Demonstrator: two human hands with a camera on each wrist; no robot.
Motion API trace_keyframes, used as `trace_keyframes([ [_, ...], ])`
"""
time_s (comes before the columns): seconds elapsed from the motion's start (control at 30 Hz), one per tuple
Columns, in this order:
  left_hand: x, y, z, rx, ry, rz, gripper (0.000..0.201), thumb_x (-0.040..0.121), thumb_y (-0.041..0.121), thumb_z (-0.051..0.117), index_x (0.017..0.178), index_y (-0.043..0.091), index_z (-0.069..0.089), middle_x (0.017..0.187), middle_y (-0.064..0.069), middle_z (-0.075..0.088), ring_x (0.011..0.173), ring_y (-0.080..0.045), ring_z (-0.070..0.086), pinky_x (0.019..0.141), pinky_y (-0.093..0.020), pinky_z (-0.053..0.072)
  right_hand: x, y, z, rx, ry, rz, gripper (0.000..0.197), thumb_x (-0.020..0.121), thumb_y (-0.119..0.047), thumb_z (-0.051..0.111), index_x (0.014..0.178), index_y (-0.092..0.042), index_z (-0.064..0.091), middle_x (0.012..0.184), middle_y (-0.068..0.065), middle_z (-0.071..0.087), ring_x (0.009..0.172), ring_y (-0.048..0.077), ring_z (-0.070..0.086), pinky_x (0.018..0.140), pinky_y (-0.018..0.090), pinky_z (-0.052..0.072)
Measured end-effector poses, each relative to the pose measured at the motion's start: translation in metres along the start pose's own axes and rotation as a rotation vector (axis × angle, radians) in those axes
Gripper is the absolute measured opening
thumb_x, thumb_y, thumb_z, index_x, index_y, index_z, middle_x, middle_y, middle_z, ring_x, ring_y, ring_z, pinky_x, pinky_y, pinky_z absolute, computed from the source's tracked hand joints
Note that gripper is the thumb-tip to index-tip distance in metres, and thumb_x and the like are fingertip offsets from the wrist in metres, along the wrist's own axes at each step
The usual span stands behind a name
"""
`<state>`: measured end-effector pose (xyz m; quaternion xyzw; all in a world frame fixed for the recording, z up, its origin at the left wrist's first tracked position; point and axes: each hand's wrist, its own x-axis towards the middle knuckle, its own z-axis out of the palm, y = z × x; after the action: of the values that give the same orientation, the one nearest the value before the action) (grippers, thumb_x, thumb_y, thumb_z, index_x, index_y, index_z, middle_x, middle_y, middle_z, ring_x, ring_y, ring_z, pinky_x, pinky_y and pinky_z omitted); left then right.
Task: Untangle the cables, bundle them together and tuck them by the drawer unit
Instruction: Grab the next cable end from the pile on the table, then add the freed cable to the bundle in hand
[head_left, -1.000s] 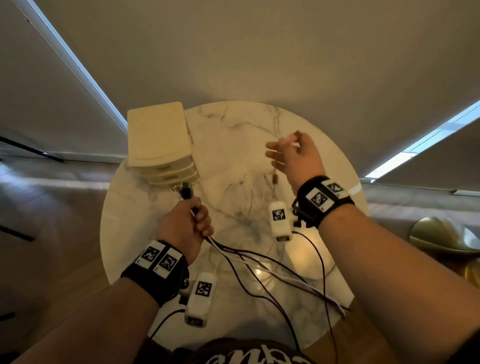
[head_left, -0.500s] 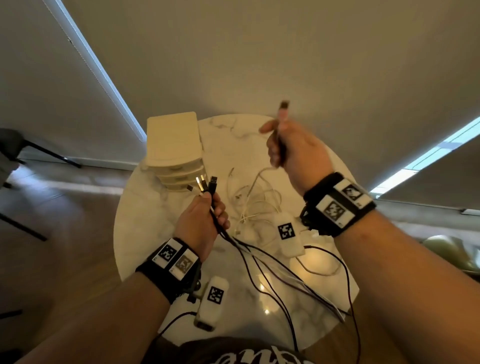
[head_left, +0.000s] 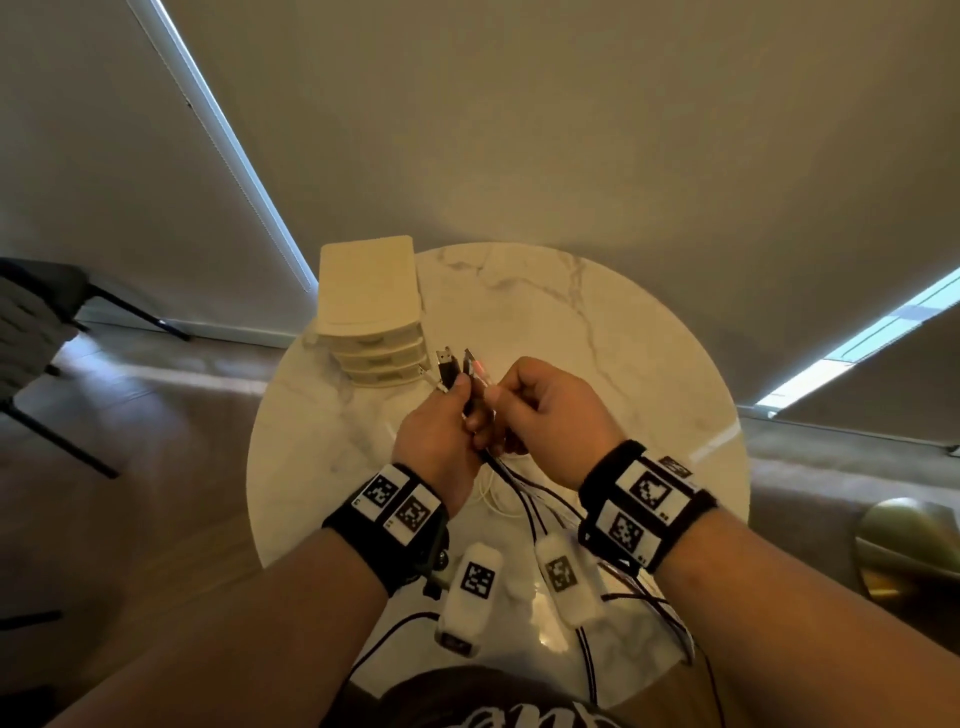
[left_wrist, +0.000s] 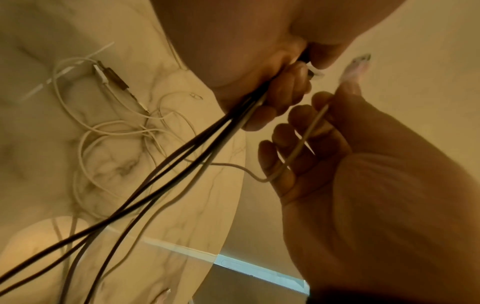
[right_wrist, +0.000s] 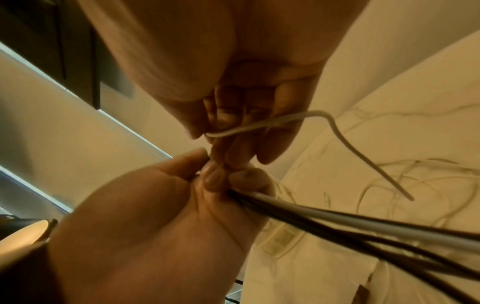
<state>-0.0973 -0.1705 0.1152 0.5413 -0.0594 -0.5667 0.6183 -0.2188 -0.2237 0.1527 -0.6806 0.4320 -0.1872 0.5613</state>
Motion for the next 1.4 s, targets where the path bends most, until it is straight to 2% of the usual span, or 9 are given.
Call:
trace_keyframes([
  [0.1,-0.005,-0.001,0.004,-0.028,-0.071,-0.038,0.044,0.105,0.038,0.051,0.127,0.002,0.063,0.109,-0.029,0.069,0.079,-0.027,0.062,0.075,-0.04,0.047,0.0,0.006,0.004,-0.176,0.088,-0.046,0.022,0.1,-0.039,0.061,0.083,-0.025,0.059,0.072,-0.007,0.075,0.065,0.01,0.072,0.07,0.041,0.061],
  [0.2,-0.011,-0.001,0.008,0.099,-0.168,-0.013,0.046,0.11,0.04,0.039,0.132,0.004,0.058,0.118,-0.018,0.07,0.093,-0.005,0.068,0.088,-0.024,0.05,0.0,0.005,0.007,-0.324,0.177,-0.09,0.026,0.099,-0.047,0.057,0.083,-0.027,0.055,0.065,-0.003,0.07,0.062,0.015,0.067,0.065,0.043,0.058],
  [0.27,-0.015,-0.003,0.009,0.098,-0.144,-0.015,0.054,0.1,0.05,0.05,0.131,0.007,0.061,0.126,-0.026,0.068,0.109,-0.023,0.065,0.106,-0.048,0.047,0.0,0.002,0.007,-0.376,0.197,-0.101,0.025,0.099,-0.043,0.056,0.082,-0.024,0.053,0.067,-0.001,0.067,0.063,0.02,0.065,0.063,0.044,0.057],
  [0.47,-0.004,-0.016,0.002,0.086,-0.002,0.065,0.054,0.086,0.048,0.057,0.122,0.01,0.068,0.102,-0.022,0.07,0.09,-0.032,0.057,0.067,-0.04,0.045,0.0,0.005,0.006,-0.381,0.145,-0.109,0.024,0.097,-0.041,0.061,0.08,-0.027,0.052,0.067,-0.004,0.067,0.062,0.012,0.064,0.06,0.034,0.053],
  [0.63,-0.001,-0.005,0.0,0.03,0.113,0.082,0.04,0.102,0.045,0.055,0.076,0.019,0.071,0.073,-0.006,0.065,0.063,-0.021,0.057,0.06,-0.034,0.045,-0.003,0.013,0.007,-0.294,0.07,-0.126,0.022,0.093,-0.044,0.068,0.088,-0.029,0.054,0.063,-0.001,0.068,0.056,0.01,0.062,0.056,0.031,0.048],
  [0.9,0.012,0.04,-0.02,-0.379,0.094,0.17,0.046,0.108,0.047,0.04,0.076,0.017,0.054,0.057,0.001,0.036,0.052,-0.019,0.044,0.06,-0.031,0.049,-0.011,0.109,-0.017,-0.534,-0.213,0.028,0.028,0.108,-0.04,0.044,0.086,-0.026,0.055,0.077,-0.005,0.06,0.075,0.015,0.057,0.07,0.035,0.045],
  [1.07,0.018,0.058,-0.044,-0.426,0.072,0.168,0.047,0.106,0.052,0.037,0.074,0.02,0.051,0.057,0.005,0.028,0.042,-0.009,0.024,0.039,-0.022,0.025,0.003,0.16,-0.05,-0.629,-0.113,0.225,0.024,0.107,-0.034,0.043,0.088,-0.031,0.057,0.087,-0.006,0.063,0.089,0.025,0.061,0.074,0.032,0.04],
  [1.2,0.015,0.06,-0.047,-0.196,0.084,0.165,0.041,0.102,0.052,0.051,0.073,0.023,0.051,0.057,0.006,0.029,0.043,-0.008,0.022,0.039,-0.025,0.016,0.028,0.122,-0.074,-0.619,0.033,0.169,0.035,0.108,-0.039,0.042,0.09,-0.022,0.066,0.088,-0.001,0.067,0.091,0.028,0.065,0.073,0.033,0.04],
  [1.4,0.001,0.041,-0.01,0.178,-0.094,0.266,0.025,0.098,0.033,0.067,0.109,0.015,0.055,0.061,0.004,0.03,0.047,-0.011,0.024,0.041,-0.025,0.018,0.044,-0.02,-0.061,-0.392,0.108,-0.336,0.026,0.107,-0.033,0.049,0.091,-0.024,0.068,0.07,-0.006,0.063,0.067,0.004,0.06,0.067,0.021,0.048],
])
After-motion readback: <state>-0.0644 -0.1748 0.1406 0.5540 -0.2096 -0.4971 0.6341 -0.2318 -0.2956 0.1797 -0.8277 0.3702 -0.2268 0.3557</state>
